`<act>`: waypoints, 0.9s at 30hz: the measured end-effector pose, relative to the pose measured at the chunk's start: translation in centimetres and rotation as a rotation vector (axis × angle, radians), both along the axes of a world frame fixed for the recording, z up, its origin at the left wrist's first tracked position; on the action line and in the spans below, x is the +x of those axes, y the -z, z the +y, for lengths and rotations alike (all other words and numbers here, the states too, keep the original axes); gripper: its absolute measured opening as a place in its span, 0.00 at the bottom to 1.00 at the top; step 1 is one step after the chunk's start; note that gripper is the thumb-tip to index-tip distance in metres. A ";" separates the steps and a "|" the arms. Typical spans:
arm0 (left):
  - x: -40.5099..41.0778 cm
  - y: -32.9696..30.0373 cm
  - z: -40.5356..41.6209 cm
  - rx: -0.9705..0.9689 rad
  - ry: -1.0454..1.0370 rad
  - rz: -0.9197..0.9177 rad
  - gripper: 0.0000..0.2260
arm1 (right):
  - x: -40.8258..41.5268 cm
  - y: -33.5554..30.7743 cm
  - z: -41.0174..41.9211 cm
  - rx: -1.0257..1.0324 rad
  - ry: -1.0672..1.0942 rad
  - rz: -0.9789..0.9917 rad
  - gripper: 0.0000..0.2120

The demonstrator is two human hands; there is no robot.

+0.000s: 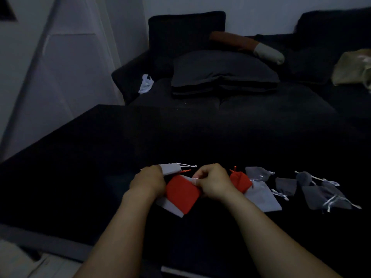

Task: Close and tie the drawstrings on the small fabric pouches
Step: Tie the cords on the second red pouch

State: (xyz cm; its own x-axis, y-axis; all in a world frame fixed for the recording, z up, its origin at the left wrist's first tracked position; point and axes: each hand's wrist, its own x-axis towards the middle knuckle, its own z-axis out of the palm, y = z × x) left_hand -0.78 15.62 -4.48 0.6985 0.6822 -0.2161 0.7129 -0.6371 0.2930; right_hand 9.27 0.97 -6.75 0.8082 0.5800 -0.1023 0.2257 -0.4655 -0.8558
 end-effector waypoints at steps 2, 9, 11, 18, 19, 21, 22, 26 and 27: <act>0.2 -0.5 -0.6 -0.036 0.032 0.015 0.19 | -0.2 -0.2 0.0 0.016 0.024 0.077 0.12; -0.4 -1.3 -1.3 -0.195 0.116 0.221 0.42 | -0.4 -1.9 -0.4 -0.250 -0.037 -0.291 0.25; -0.4 -1.1 -1.5 -0.149 0.145 0.258 0.46 | 0.1 -2.2 -0.4 -0.156 -0.005 -0.242 0.24; -0.6 -0.6 -1.0 -0.134 0.057 0.196 0.37 | 1.5 -4.3 -1.4 0.452 0.157 0.310 0.16; -0.5 -1.2 -1.1 -0.122 0.045 0.223 0.37 | 1.7 -5.0 -1.9 0.531 0.193 0.342 0.16; 0.1 -2.7 -1.6 -0.092 0.025 0.136 0.33 | 2.2 -6.2 -2.9 0.705 0.231 0.370 0.17; 0.7 -3.4 -2.1 -0.089 0.038 -0.001 0.27 | 2.3 -6.7 -3.4 0.799 0.245 0.379 0.17; 3.5 -6.6 -8.2 -0.681 0.140 -0.700 0.14 | 2.0 -8.0 -5.3 1.052 0.333 0.356 0.17; 4.2 -7.3 -10.0 -0.959 0.112 -0.831 0.14 | 1.9 -8.3 -5.7 1.079 0.342 0.340 0.17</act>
